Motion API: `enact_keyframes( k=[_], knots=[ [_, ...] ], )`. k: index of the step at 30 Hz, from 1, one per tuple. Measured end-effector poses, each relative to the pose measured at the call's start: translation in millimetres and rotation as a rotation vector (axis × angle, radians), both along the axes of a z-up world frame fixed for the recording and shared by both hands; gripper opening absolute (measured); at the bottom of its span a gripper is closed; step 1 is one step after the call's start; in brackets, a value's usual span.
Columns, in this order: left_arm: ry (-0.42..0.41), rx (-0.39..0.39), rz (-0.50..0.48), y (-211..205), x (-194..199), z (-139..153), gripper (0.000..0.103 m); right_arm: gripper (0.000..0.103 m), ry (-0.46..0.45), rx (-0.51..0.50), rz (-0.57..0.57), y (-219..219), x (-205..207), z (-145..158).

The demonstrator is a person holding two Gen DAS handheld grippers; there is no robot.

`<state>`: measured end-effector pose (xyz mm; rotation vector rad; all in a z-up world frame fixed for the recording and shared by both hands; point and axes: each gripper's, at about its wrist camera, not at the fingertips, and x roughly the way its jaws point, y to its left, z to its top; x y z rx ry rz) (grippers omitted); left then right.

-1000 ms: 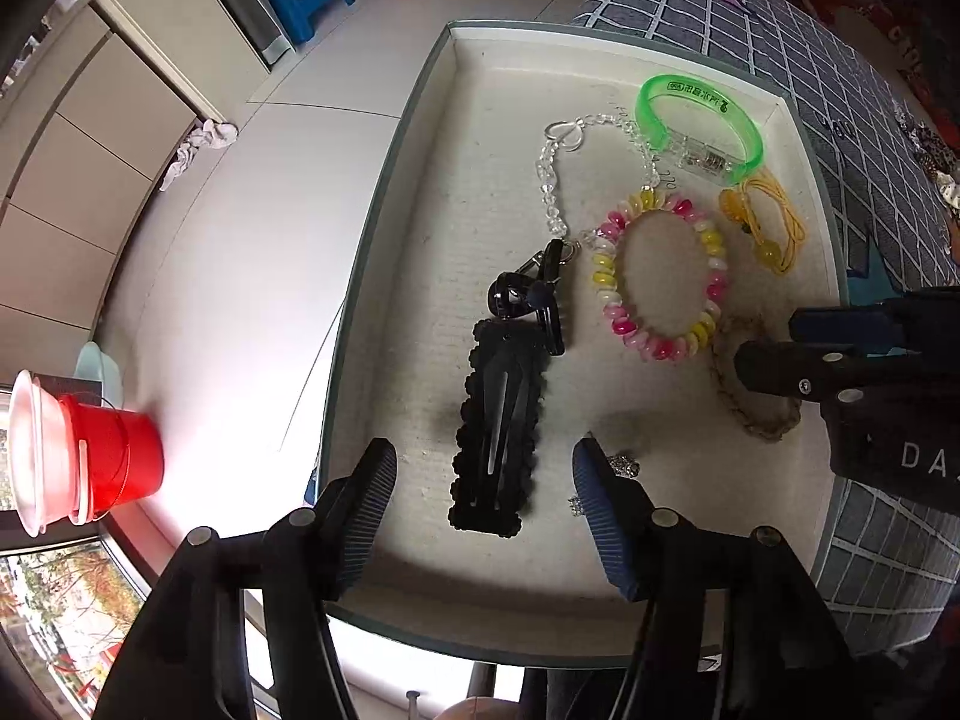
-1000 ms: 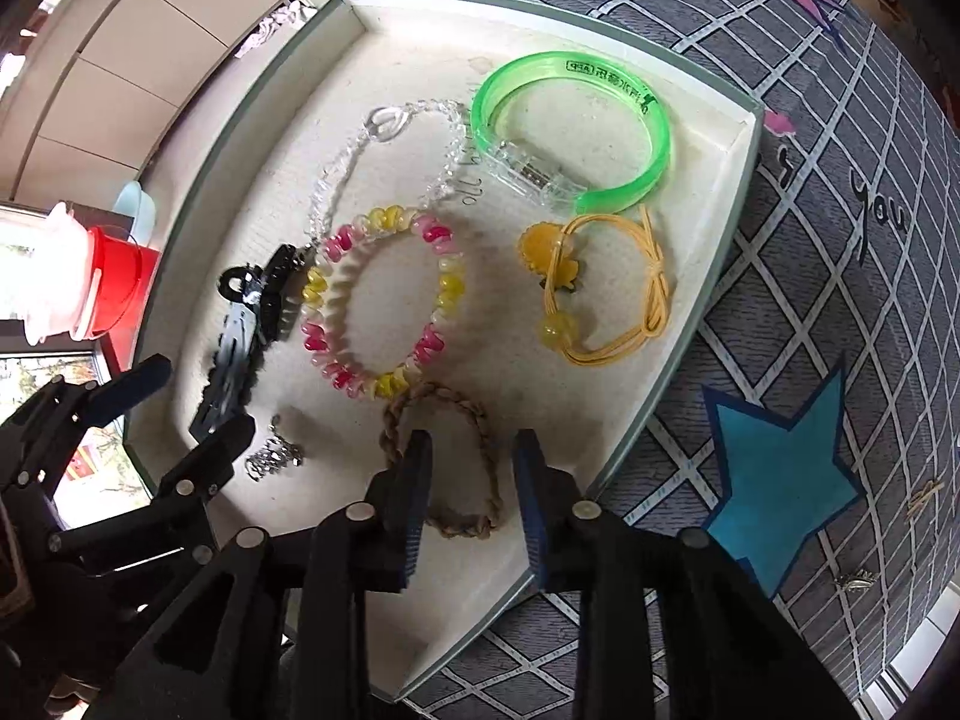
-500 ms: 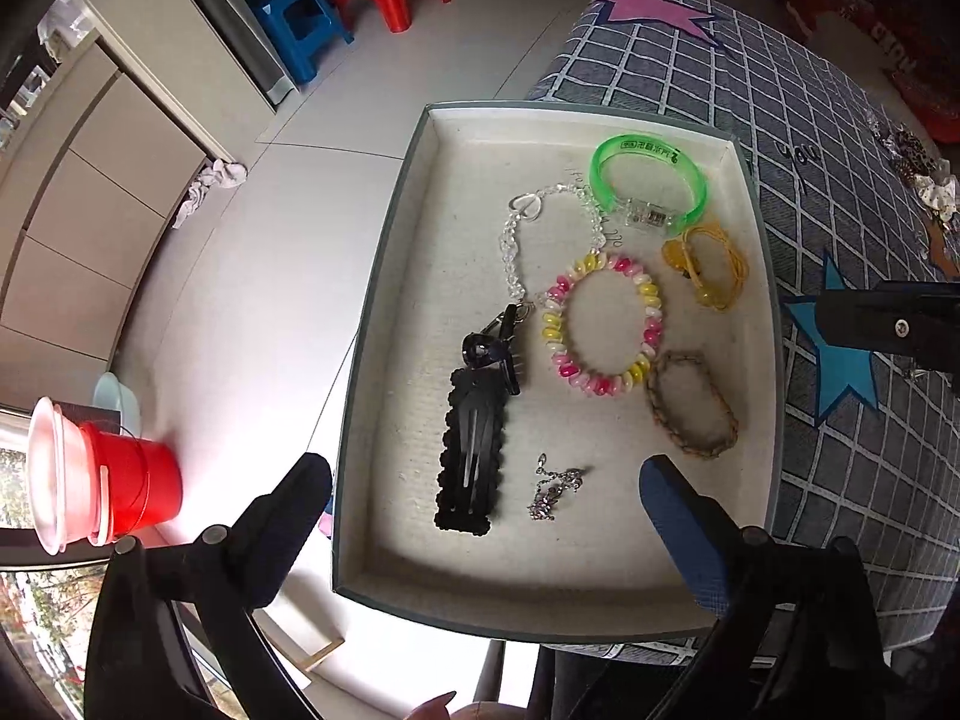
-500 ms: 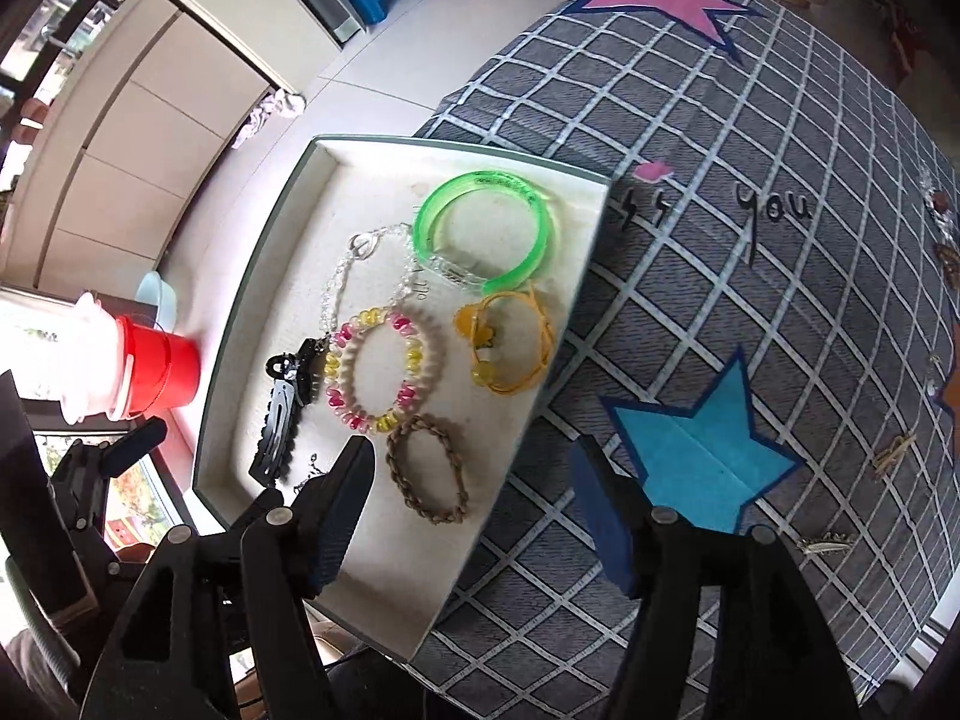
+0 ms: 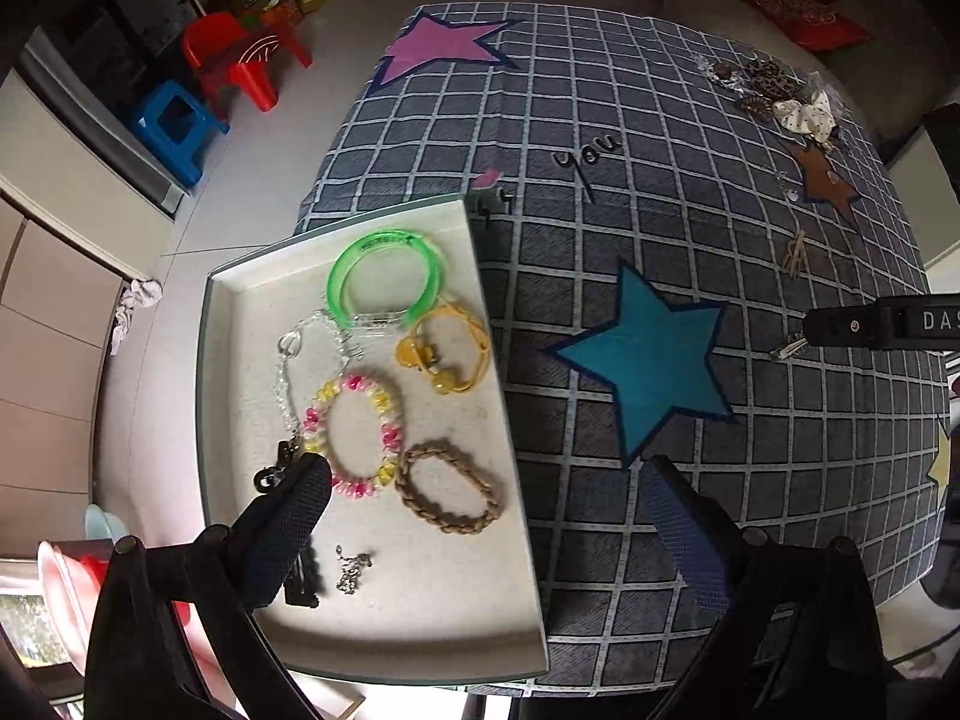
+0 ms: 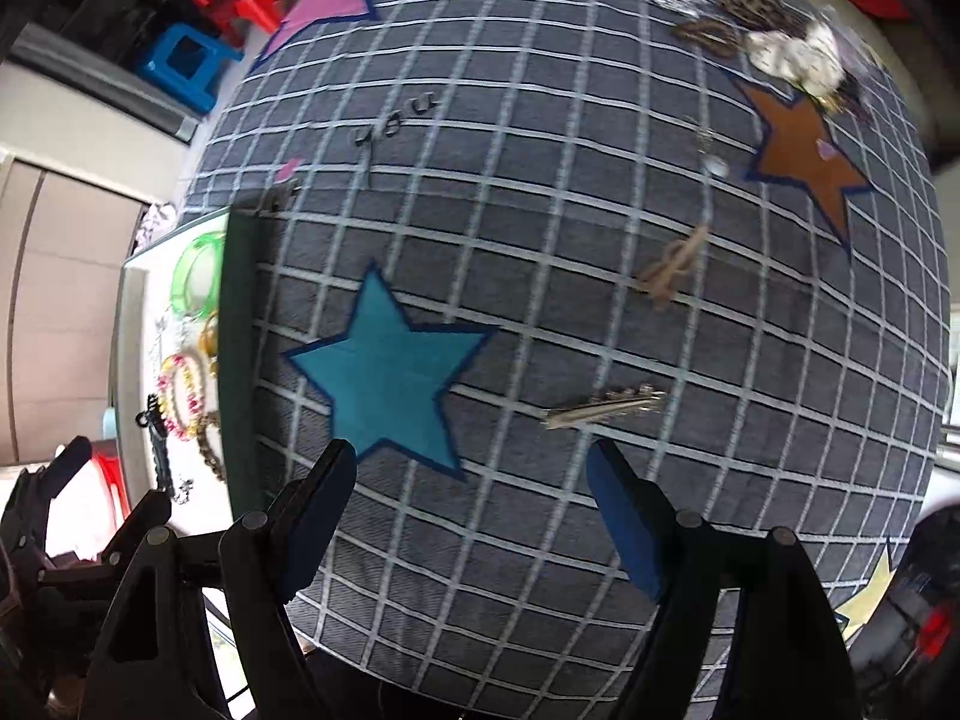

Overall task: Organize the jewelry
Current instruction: 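Move the left tool to the gold rhinestone barrette while the right tool reaches the tan knotted hair tie, then grasp the gold barrette with the left tool while the right tool grasps the tan hair tie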

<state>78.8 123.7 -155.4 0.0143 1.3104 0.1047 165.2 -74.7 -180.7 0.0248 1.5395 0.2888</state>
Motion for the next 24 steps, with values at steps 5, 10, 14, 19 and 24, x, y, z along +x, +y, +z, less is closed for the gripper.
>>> enact_keyframes(
  k=[5, 10, 14, 19, 24],
  knots=[
    [0.020, -0.017, -0.083, -48.9, 16.0, -8.7, 0.103, 0.082, 0.029, 0.017, -0.158, -51.7, 26.3, -11.7],
    [0.038, -0.020, -0.146, -89.0, 26.2, -23.9, 0.103, 0.082, 0.044, 0.033, -0.236, -75.6, 50.7, -24.3],
    [0.042, -0.033, -0.178, -113.4, 34.0, -34.3, 0.103, 0.078, 0.046, 0.045, -0.252, -76.9, 66.7, -35.6],
    [0.042, -0.057, -0.190, -133.8, 45.9, -46.4, 0.103, 0.059, 0.039, 0.053, -0.240, -68.7, 82.4, -48.3],
    [0.041, -0.071, -0.210, -148.6, 56.2, -54.6, 0.103, 0.052, 0.018, 0.037, -0.209, -60.1, 92.5, -55.2]
  ],
)
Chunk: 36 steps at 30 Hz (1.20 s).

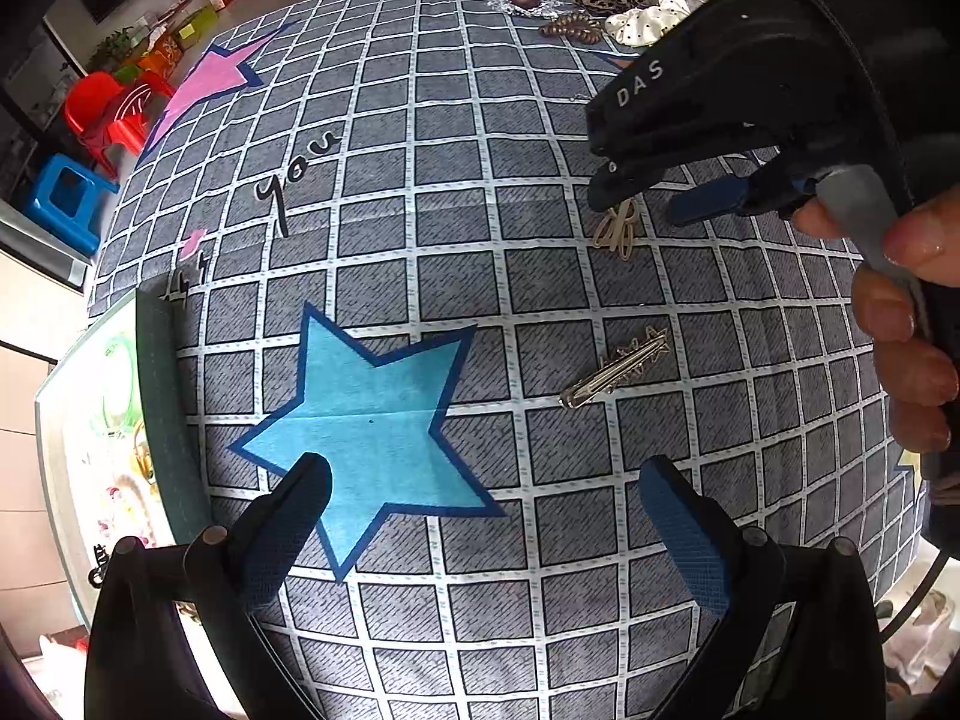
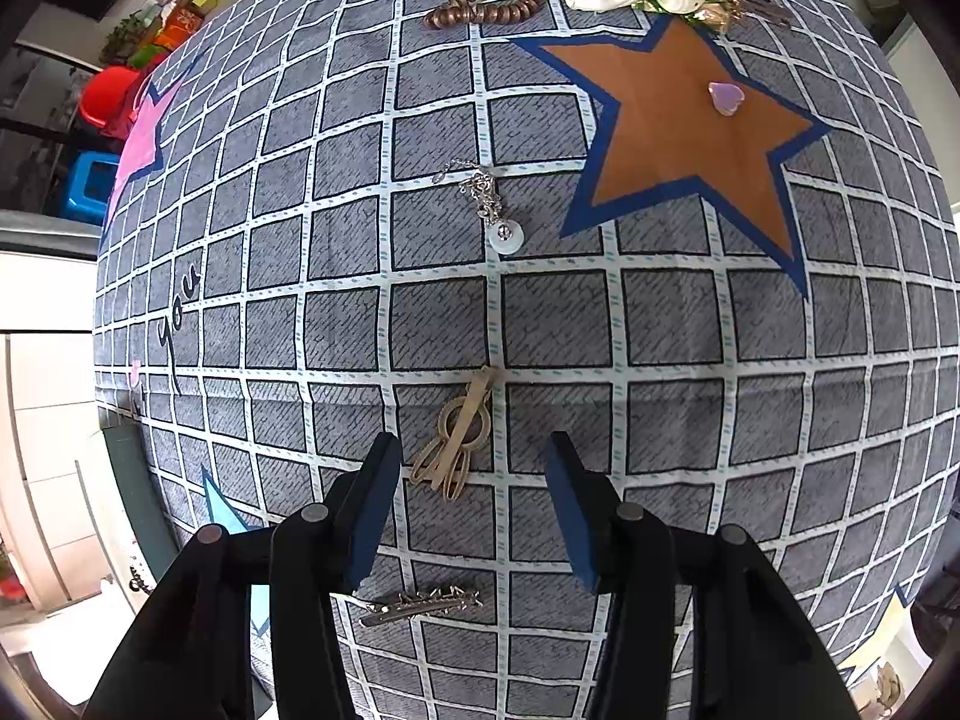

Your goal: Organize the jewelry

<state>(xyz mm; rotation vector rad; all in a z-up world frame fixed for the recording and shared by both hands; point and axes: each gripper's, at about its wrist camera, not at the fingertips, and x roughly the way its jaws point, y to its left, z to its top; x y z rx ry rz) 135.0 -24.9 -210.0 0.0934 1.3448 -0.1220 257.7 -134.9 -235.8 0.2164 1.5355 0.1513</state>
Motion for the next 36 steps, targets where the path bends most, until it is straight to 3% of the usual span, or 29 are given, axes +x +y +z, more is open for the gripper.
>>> enact_keyframes(
  k=[3, 7, 13, 16, 19, 21, 24, 27, 29, 31, 36],
  knots=[
    [0.003, -0.002, -0.019, -5.9, 4.4, -5.8, 0.103, 0.044, -0.016, -0.025, 0.040, 10.1, 4.9, -0.2],
    [0.003, -0.001, -0.039, -16.1, 10.7, -11.5, 0.103, 0.022, -0.041, -0.089, 0.111, 25.7, 8.8, -0.3],
    [0.012, 0.013, -0.110, -36.4, 19.4, -23.6, 0.098, 0.012, -0.050, -0.072, 0.120, 32.1, 9.1, -0.3],
    [0.023, 0.016, -0.148, -45.4, 23.1, -30.0, 0.084, 0.012, -0.050, -0.044, 0.118, 23.6, 6.4, -2.2],
    [0.030, 0.015, -0.169, -51.9, 25.0, -34.9, 0.083, 0.011, -0.046, -0.012, 0.107, 12.1, 6.3, -5.0],
    [0.040, 0.011, -0.180, -54.9, 26.8, -38.5, 0.073, 0.011, -0.043, 0.000, 0.108, 4.1, 6.7, -4.9],
    [0.029, 0.006, -0.195, -60.3, 24.7, -37.6, 0.067, 0.011, -0.044, 0.014, 0.106, -8.9, 7.0, -5.7],
    [0.024, 0.000, -0.203, -69.7, 20.9, -34.1, 0.045, 0.011, -0.044, 0.021, 0.104, -14.4, 5.4, -5.1],
    [0.040, -0.027, -0.199, -69.0, 24.1, -32.3, 0.022, 0.010, -0.045, 0.027, 0.098, -17.5, 3.9, -3.8],
    [0.069, -0.080, -0.171, -68.0, 26.3, -27.8, 0.017, 0.006, -0.050, 0.031, 0.093, -18.3, 2.5, -2.2],
    [0.096, -0.149, -0.079, -49.6, 31.1, -21.9, 0.017, 0.005, -0.056, 0.046, 0.091, -27.2, -5.6, 5.5]
  ],
)
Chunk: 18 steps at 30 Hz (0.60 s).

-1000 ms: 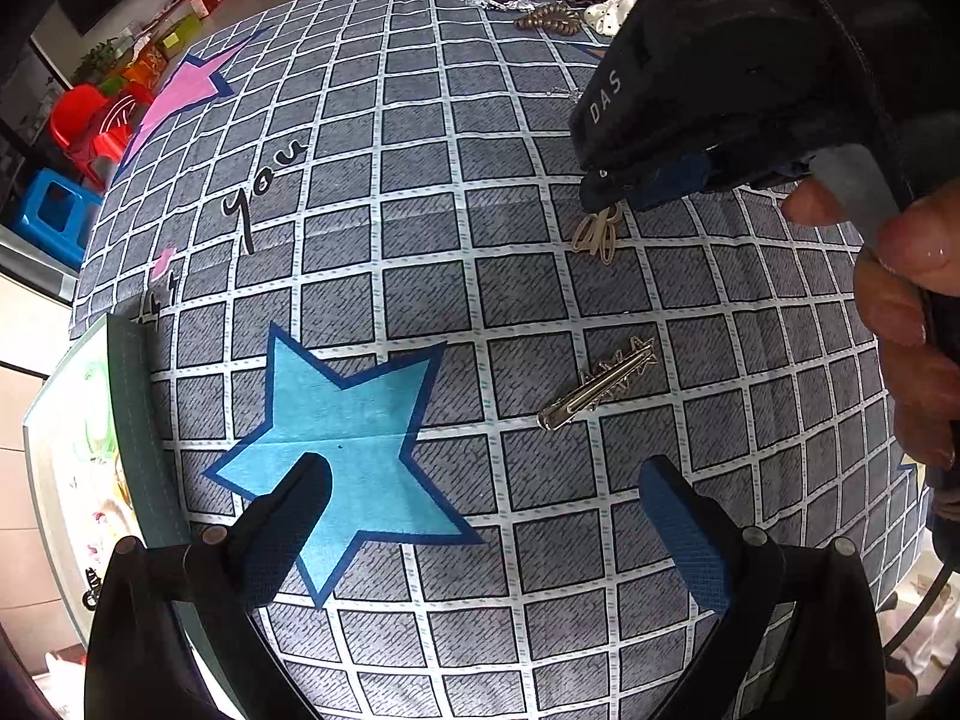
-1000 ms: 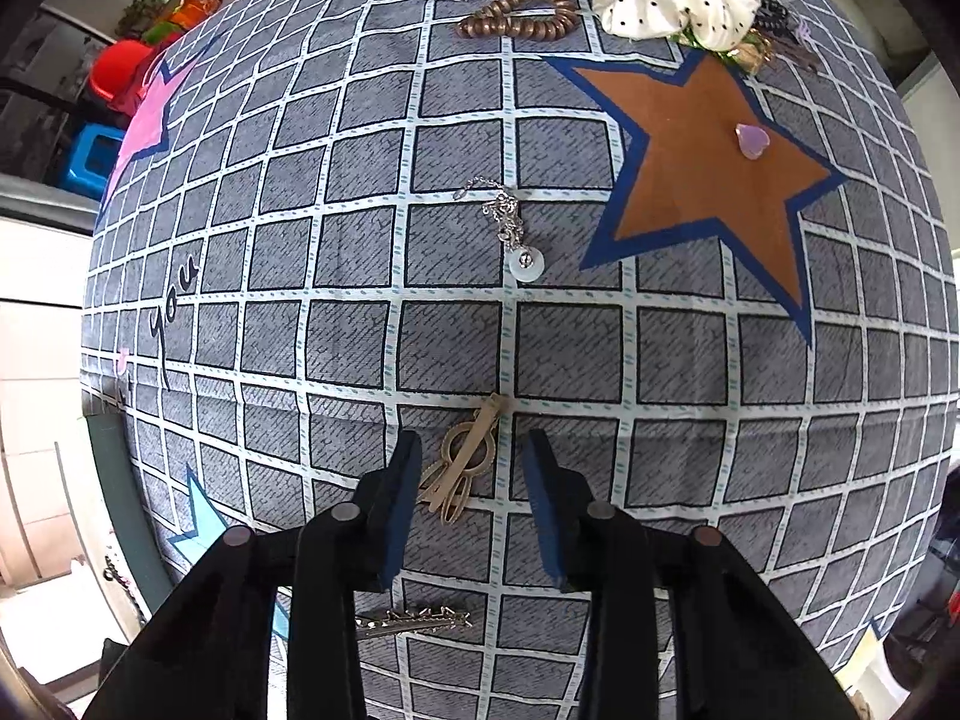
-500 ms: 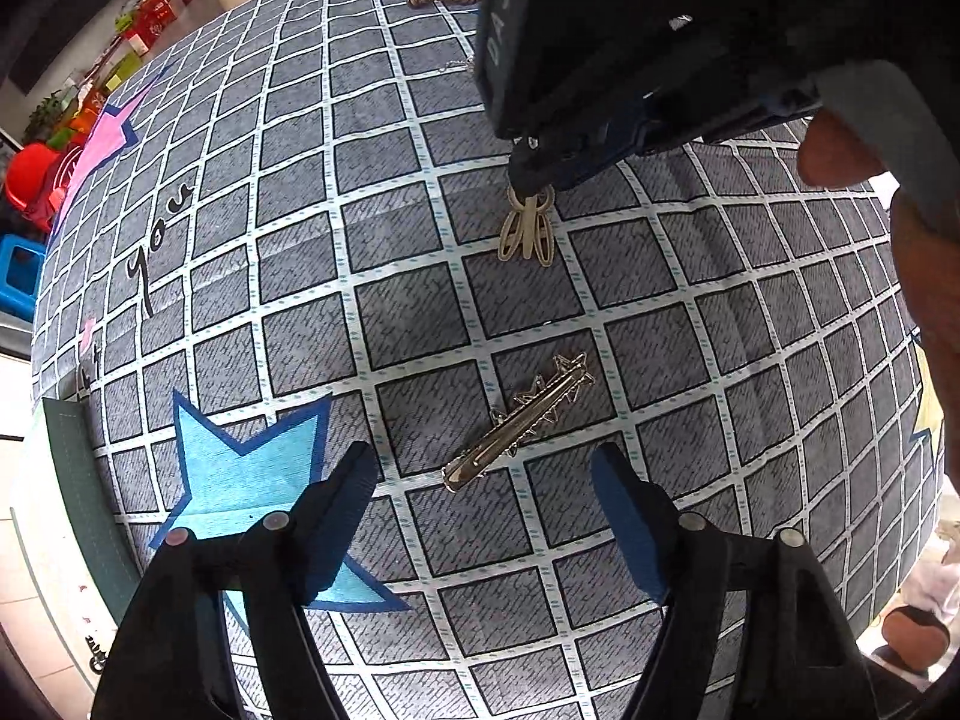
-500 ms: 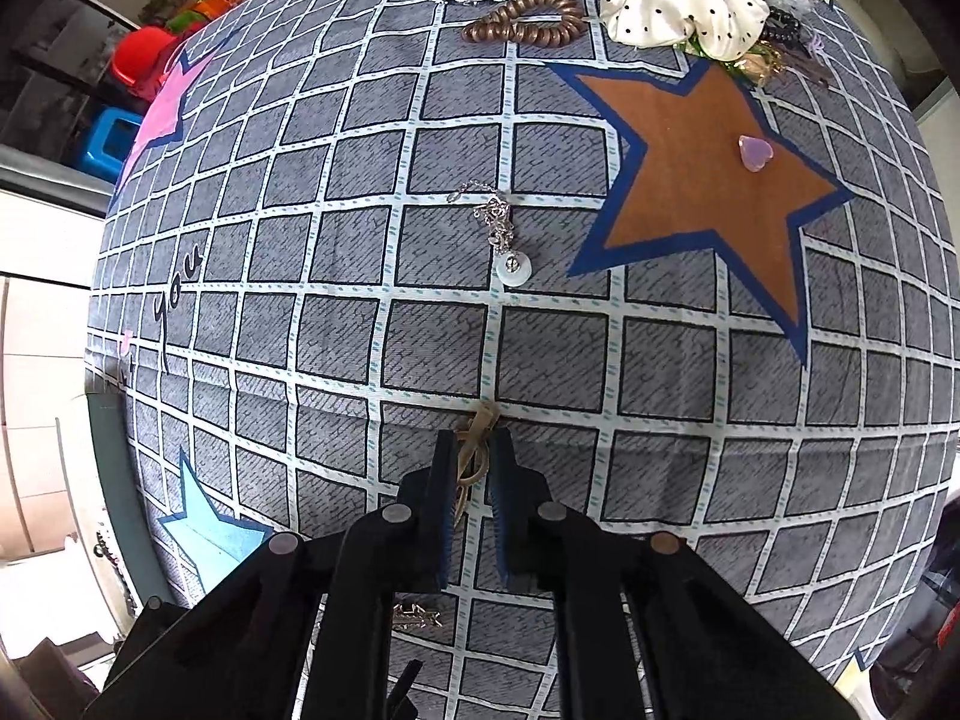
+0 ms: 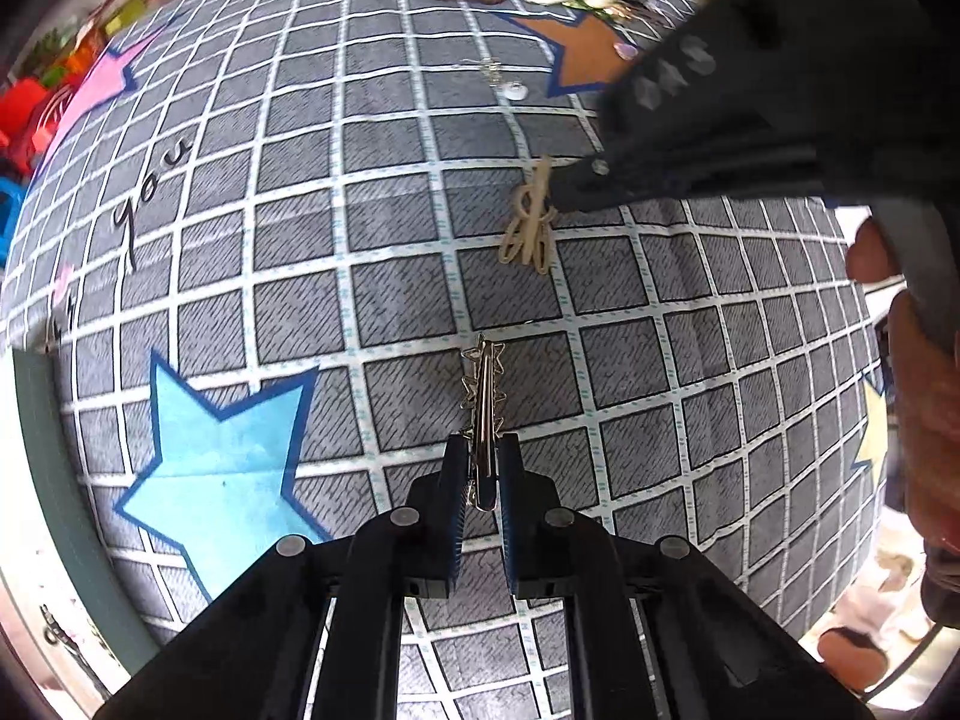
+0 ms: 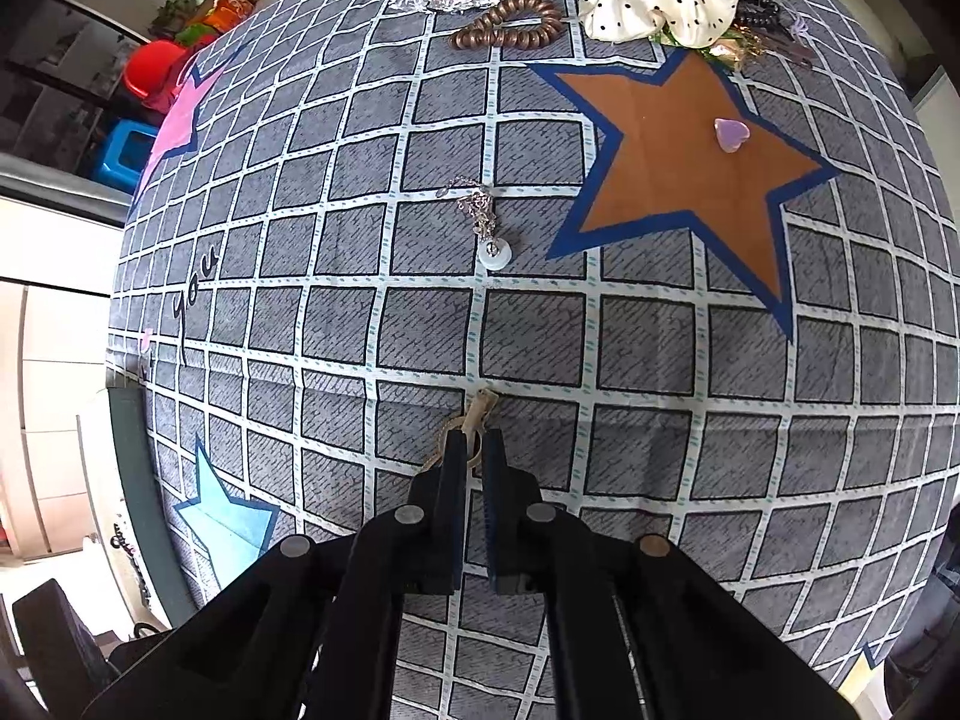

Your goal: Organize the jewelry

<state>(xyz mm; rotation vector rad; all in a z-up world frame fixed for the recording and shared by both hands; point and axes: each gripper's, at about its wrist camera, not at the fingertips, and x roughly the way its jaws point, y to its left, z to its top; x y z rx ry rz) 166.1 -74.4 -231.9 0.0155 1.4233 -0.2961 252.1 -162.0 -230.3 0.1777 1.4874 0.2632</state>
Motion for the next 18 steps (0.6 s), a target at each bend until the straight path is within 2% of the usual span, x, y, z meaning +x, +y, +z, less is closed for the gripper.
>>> enact_keyframes(
  k=[7, 11, 12, 13, 15, 18],
  knots=[
    [0.003, -0.021, 0.069, 32.4, -10.9, 10.7, 0.017, 0.005, 0.017, 0.028, -0.037, -10.1, -12.7, 3.2],
    [-0.002, -0.017, 0.090, 53.7, -21.4, 12.8, 0.017, 0.007, 0.048, 0.042, -0.106, -13.6, -7.5, -2.4],
    [-0.002, -0.015, 0.094, 58.7, -22.9, 12.6, 0.017, 0.014, 0.048, 0.041, -0.117, -13.3, -6.2, -2.9],
    [-0.001, -0.013, 0.099, 61.5, -24.7, 12.7, 0.017, 0.027, 0.047, 0.038, -0.124, -12.3, -5.2, -3.7],
    [-0.002, -0.008, 0.113, 66.0, -26.2, 12.9, 0.017, 0.043, 0.028, 0.029, -0.125, -2.5, 0.1, -3.8],
    [-0.016, 0.008, 0.130, 73.2, -28.4, 13.7, 0.018, 0.044, -0.004, -0.055, -0.091, 18.1, 8.2, -3.0]
  ],
)
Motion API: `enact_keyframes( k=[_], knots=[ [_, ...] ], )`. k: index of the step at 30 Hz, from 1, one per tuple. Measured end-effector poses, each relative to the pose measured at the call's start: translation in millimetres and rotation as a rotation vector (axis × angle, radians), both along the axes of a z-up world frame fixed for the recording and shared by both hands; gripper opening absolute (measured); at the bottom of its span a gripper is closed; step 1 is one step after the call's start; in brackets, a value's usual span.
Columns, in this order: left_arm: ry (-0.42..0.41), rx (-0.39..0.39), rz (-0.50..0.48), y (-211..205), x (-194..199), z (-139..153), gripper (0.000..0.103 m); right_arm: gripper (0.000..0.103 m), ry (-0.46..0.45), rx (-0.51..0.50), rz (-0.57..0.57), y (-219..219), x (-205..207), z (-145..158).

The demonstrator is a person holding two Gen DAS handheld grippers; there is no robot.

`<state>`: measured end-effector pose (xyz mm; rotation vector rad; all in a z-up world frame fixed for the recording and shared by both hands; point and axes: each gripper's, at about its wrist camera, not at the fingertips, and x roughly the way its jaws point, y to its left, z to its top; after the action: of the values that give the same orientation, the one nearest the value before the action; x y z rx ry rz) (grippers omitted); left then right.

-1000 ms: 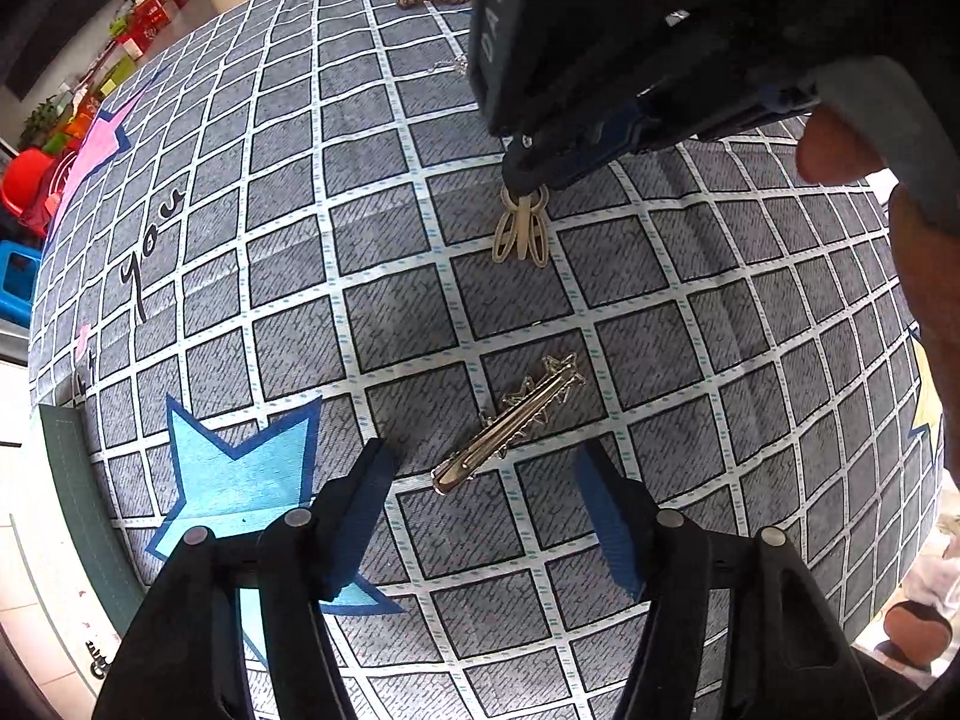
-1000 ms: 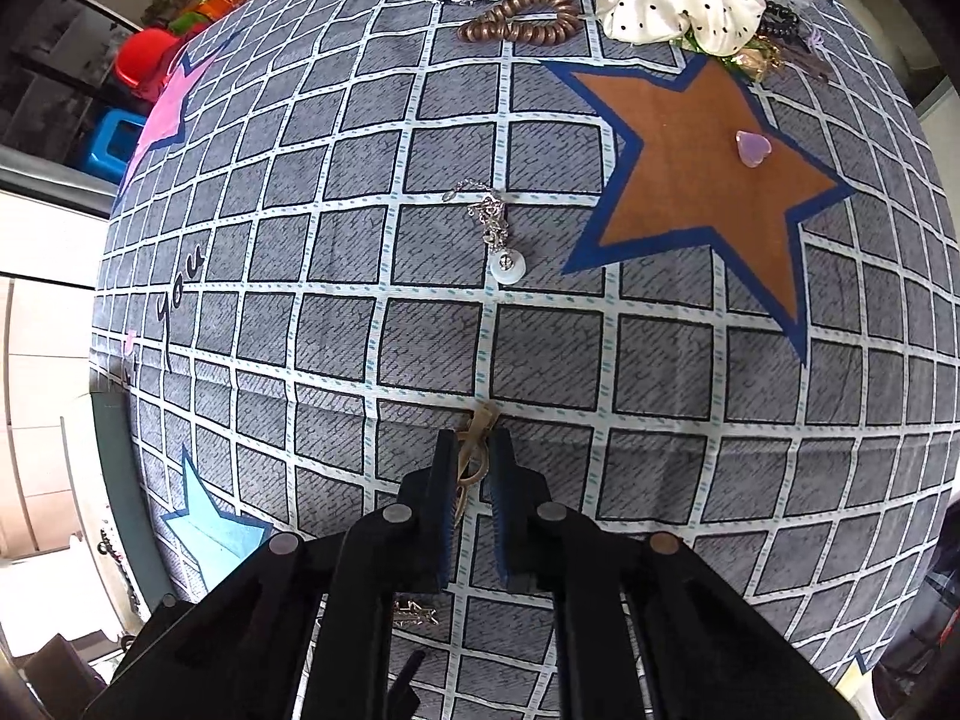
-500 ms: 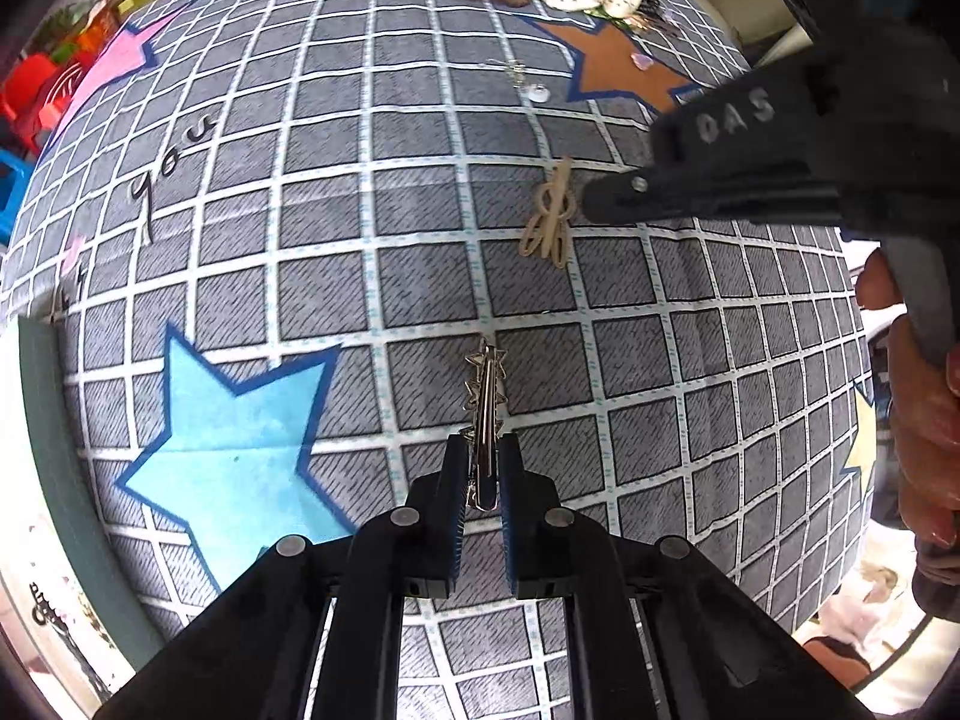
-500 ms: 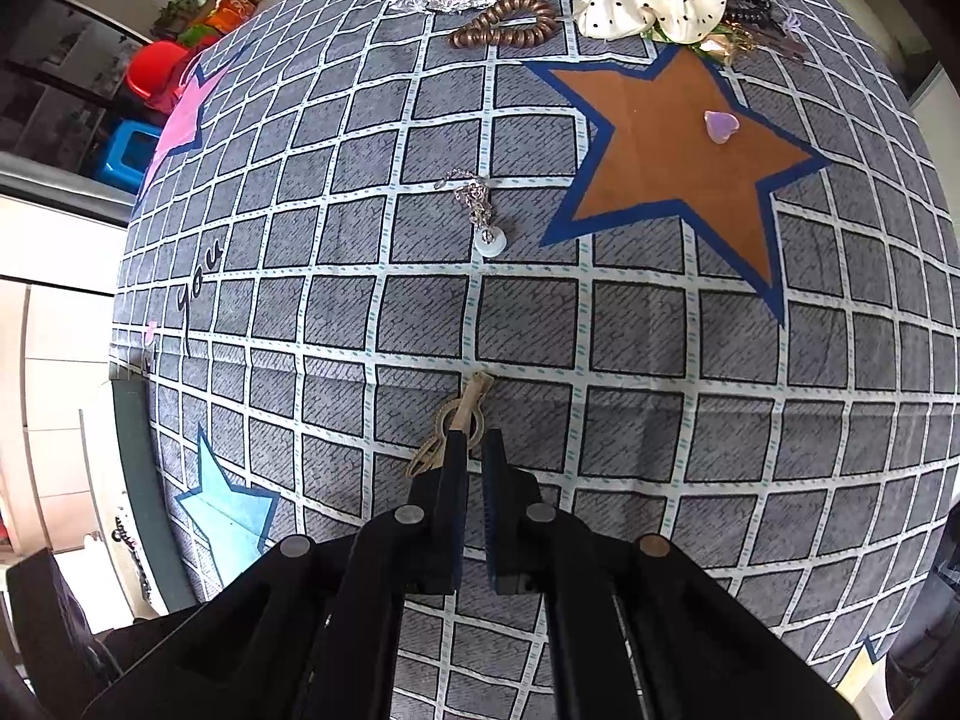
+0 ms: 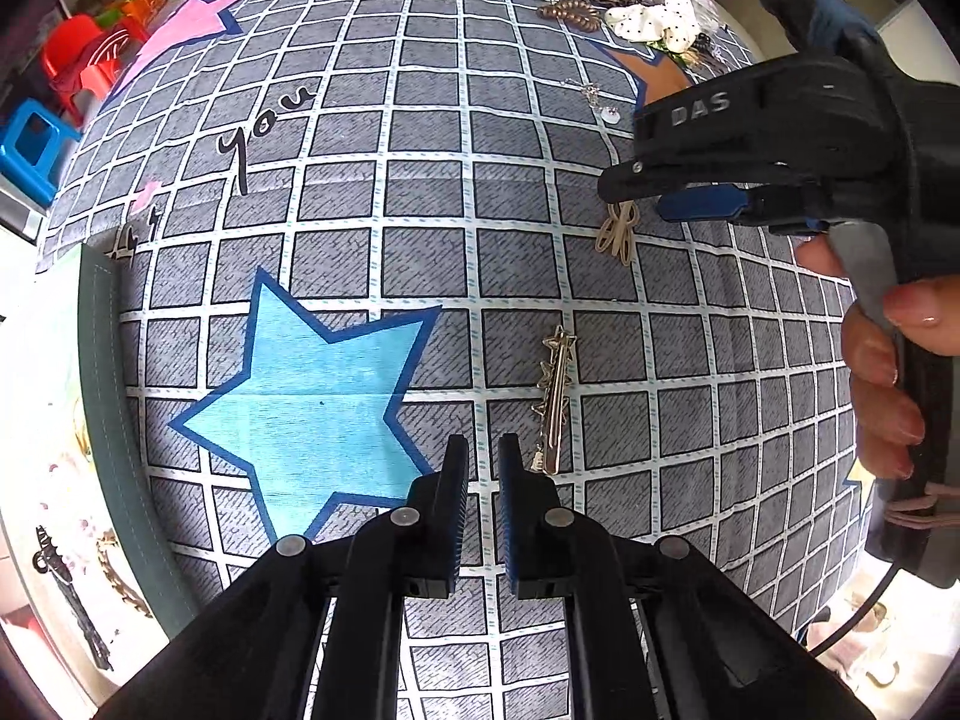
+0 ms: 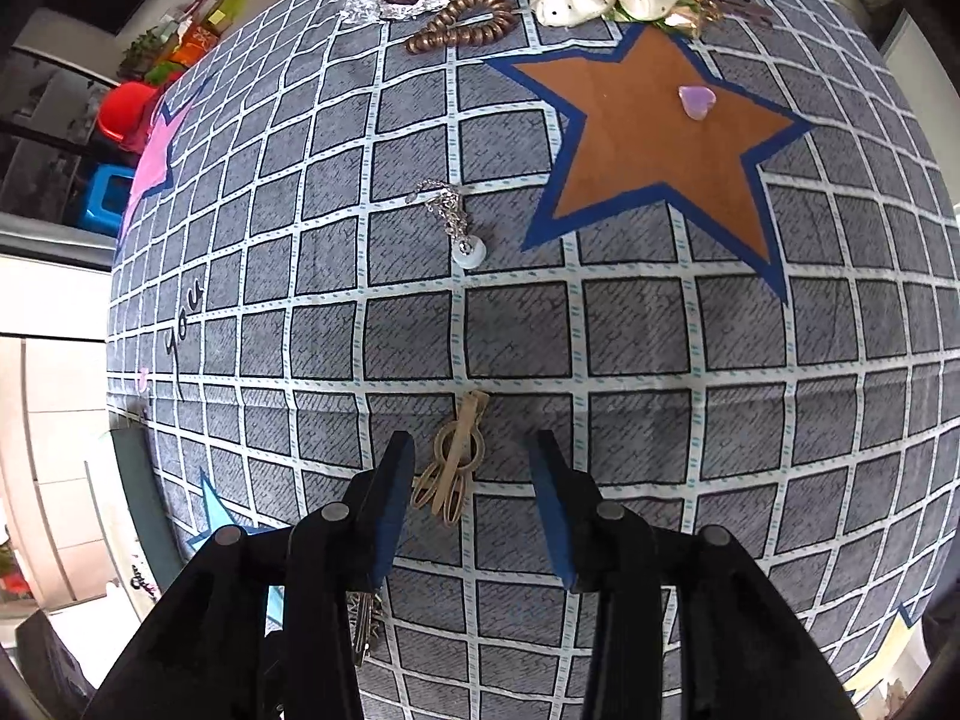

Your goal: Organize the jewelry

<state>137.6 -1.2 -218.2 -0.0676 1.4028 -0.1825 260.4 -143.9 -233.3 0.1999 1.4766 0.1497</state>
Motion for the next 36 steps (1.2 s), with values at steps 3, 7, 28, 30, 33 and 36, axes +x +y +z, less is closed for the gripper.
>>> enact_keyframes(
  k=[3, 7, 28, 30, 33, 36],
  knots=[
    [0.006, 0.028, -0.004, -3.2, -3.8, -2.4, 0.018, 0.027, -0.030, -0.148, 0.105, 23.3, 3.6, 0.7],
    [0.032, 0.075, -0.006, -20.5, 2.7, -5.2, 0.018, 0.008, -0.054, -0.147, 0.157, 32.3, 0.9, 4.3],
    [-0.007, 0.194, -0.060, -63.1, 15.1, -20.0, 0.103, 0.008, -0.061, -0.001, 0.059, -60.7, -60.2, 30.4],
    [0.024, 0.186, -0.057, -69.0, 18.6, -33.6, 0.103, 0.008, -0.061, 0.001, 0.052, -63.6, -64.1, 31.3],
    [0.052, 0.143, -0.047, -69.5, 21.9, -43.6, 0.103, 0.008, -0.059, 0.003, 0.045, -67.2, -70.0, 32.7],
    [0.050, 0.132, -0.056, -71.5, 19.0, -49.6, 0.089, 0.008, -0.057, 0.009, 0.039, -72.2, -75.3, 34.5]
  ],
)
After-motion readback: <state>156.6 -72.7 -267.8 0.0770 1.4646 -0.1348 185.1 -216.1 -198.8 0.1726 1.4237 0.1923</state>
